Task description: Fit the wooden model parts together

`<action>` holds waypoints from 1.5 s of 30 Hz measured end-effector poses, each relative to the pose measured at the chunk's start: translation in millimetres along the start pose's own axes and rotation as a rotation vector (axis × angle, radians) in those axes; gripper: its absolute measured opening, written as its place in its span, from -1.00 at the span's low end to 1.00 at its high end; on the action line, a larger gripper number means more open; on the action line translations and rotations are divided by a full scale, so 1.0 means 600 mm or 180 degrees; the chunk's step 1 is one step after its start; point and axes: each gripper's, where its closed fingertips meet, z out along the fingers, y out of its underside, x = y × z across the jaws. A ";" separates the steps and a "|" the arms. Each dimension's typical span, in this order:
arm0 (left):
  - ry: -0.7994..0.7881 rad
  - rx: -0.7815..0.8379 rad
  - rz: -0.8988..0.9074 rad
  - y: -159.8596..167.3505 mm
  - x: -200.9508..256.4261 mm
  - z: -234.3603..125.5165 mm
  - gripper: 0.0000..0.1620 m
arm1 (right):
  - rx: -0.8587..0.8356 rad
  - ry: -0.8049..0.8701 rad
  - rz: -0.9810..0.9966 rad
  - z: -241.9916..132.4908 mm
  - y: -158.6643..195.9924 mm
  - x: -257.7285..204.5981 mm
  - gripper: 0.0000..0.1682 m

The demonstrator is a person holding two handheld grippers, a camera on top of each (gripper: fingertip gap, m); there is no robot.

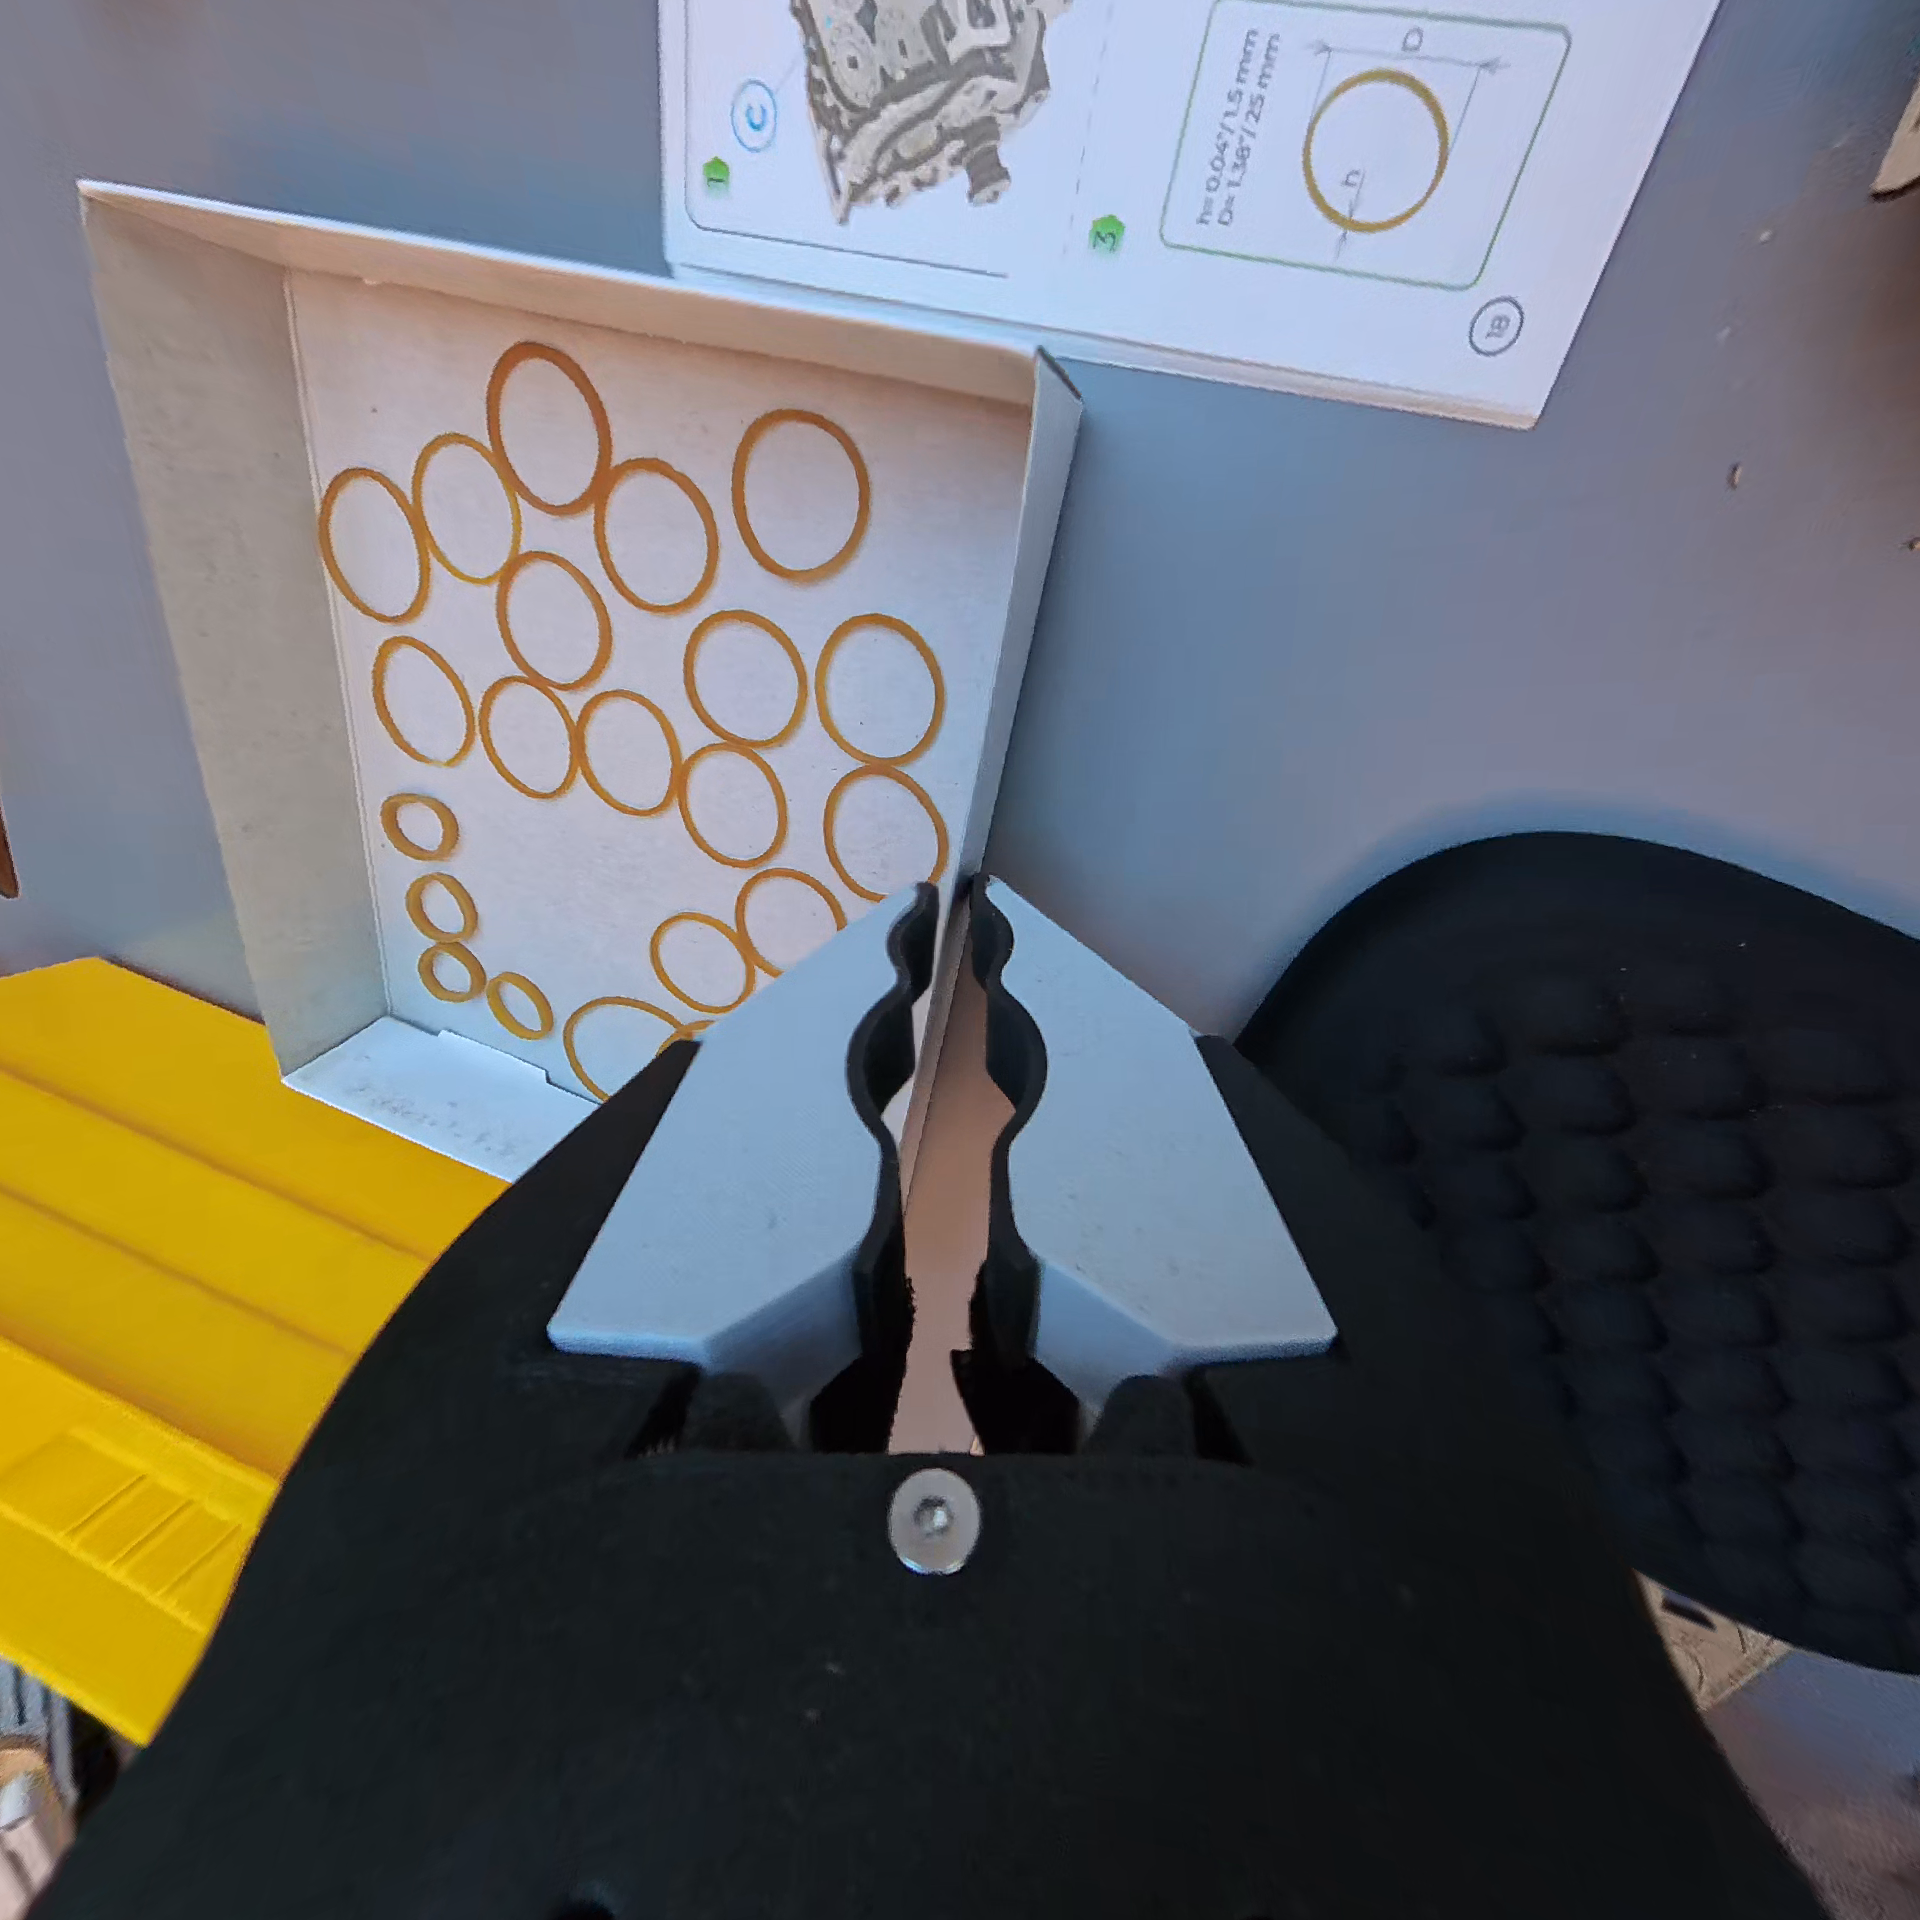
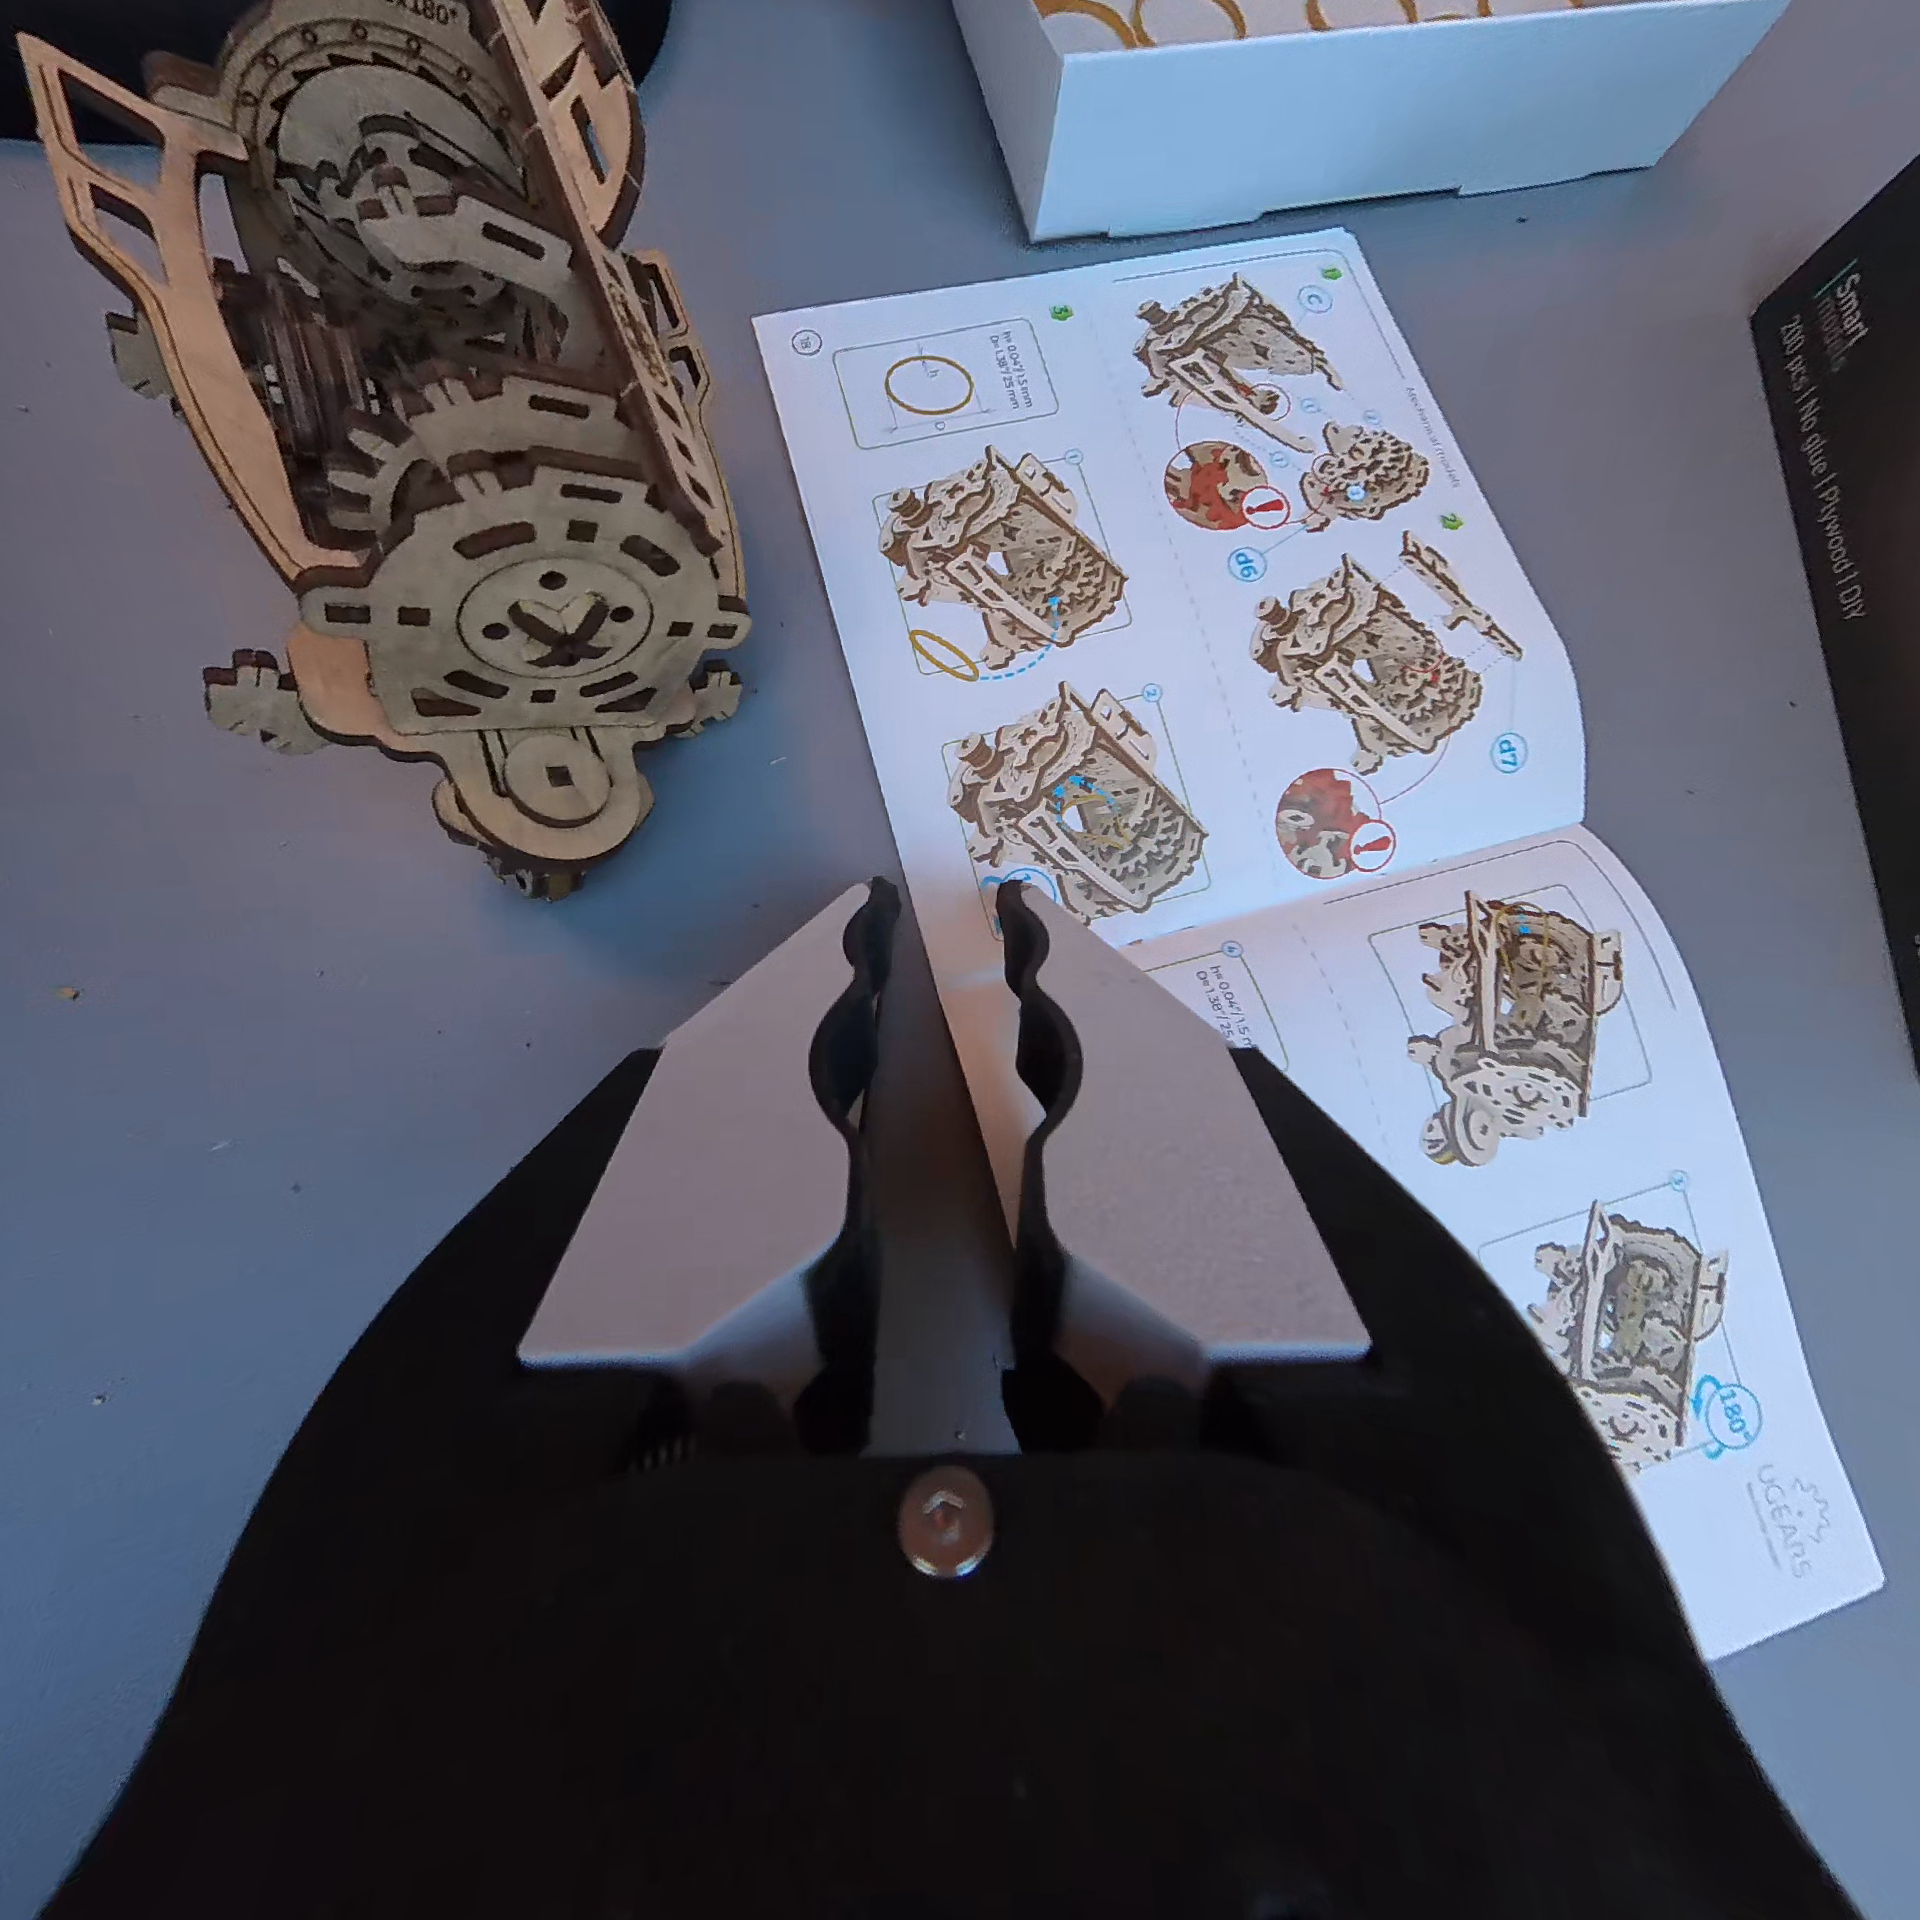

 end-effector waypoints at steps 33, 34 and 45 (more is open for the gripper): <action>0.0123 0.0842 -0.0480 -0.015 -0.006 -0.048 -0.92 | 0.0608 0.0300 0.0217 -0.101 0.007 0.069 -0.72; 0.0117 0.0966 -0.0509 -0.026 -0.008 -0.059 -0.90 | 0.0624 0.0292 0.0258 -0.105 0.010 0.072 -0.74; -0.0437 0.1801 -0.0632 -0.138 -0.093 -0.170 -0.96 | 0.0296 -0.0062 -0.0014 -0.116 0.055 0.008 -0.75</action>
